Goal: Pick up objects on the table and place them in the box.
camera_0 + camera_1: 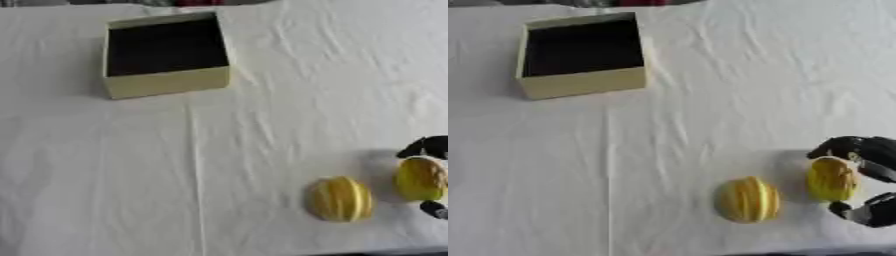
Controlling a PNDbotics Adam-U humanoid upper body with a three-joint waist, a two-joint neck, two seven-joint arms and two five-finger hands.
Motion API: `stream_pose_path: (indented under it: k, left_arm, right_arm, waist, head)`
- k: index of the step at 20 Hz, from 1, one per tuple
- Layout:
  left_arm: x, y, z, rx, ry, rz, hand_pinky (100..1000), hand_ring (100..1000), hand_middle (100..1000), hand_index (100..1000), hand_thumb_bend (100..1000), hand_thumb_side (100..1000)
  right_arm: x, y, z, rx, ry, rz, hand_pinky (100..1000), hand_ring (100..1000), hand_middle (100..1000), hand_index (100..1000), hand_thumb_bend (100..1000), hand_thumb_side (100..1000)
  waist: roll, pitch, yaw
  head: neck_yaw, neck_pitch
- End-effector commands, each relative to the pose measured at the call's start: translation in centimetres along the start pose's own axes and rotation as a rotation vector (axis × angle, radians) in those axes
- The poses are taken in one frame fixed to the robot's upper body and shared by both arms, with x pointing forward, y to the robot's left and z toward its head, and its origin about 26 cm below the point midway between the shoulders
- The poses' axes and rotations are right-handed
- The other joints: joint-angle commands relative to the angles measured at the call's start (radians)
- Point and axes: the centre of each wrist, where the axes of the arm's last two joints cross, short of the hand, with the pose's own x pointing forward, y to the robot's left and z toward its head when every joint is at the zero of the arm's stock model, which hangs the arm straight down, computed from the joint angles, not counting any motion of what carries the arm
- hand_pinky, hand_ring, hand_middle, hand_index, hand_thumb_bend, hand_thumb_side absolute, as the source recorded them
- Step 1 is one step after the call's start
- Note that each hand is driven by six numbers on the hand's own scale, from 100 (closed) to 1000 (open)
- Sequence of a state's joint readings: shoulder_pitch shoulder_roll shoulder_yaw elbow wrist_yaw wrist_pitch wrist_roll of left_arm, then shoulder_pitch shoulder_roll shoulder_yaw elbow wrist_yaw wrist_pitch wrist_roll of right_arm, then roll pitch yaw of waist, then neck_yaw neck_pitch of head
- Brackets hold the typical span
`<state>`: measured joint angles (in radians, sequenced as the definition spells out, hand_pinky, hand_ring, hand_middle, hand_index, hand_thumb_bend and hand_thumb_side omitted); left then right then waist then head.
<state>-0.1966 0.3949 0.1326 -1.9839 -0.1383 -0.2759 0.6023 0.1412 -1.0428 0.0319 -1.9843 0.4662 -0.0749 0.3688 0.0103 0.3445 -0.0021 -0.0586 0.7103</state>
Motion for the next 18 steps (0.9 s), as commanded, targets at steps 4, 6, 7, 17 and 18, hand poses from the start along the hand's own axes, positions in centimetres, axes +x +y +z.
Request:
stream_pose_path:
  k: [4,6,7,17,18]
  left_arm:
    - [0.5,-0.1,-0.4,-0.012,-0.018,0.013,833,807,709,830,169,681]
    - [0.5,-0.1,-0.3,-0.016,-0.015,0.014,833,807,708,829,165,684]
    - [0.5,-0.1,-0.3,-0.018,-0.014,0.014,833,807,708,829,164,686]
    - [0.5,-0.1,-0.4,-0.018,-0.019,0.016,834,810,710,829,163,684]
    - [0.5,-0.2,-0.5,-0.021,-0.021,0.018,834,810,710,829,163,684]
  right_arm:
    - [0.3,-1.0,0.1,-0.033,-0.011,-0.008,814,798,728,813,124,100]
    - [0.3,-1.1,0.0,-0.051,-0.007,-0.016,761,681,629,721,100,100]
    - [0.3,-1.1,0.0,-0.060,-0.007,-0.022,731,633,584,678,100,100]
    - [0.4,-4.8,-0.2,-0.245,-0.056,0.034,716,575,541,617,100,100]
    - [0.5,-5.8,-0.3,-0.282,-0.073,0.055,717,574,547,618,100,100]
  waist:
    - [-0.002,-0.013,0.003]
    - [-0.003,-0.014,0.004]
    - [-0.004,-0.014,0.005]
    - [-0.011,-0.018,0.016]
    - [-0.013,-0.019,0.018]
  head:
    - [-0.004,-0.013]
    - [-0.005,-0.014]
    - [-0.006,-0.014]
    - [-0.005,-0.017]
    - [-0.004,-0.017]
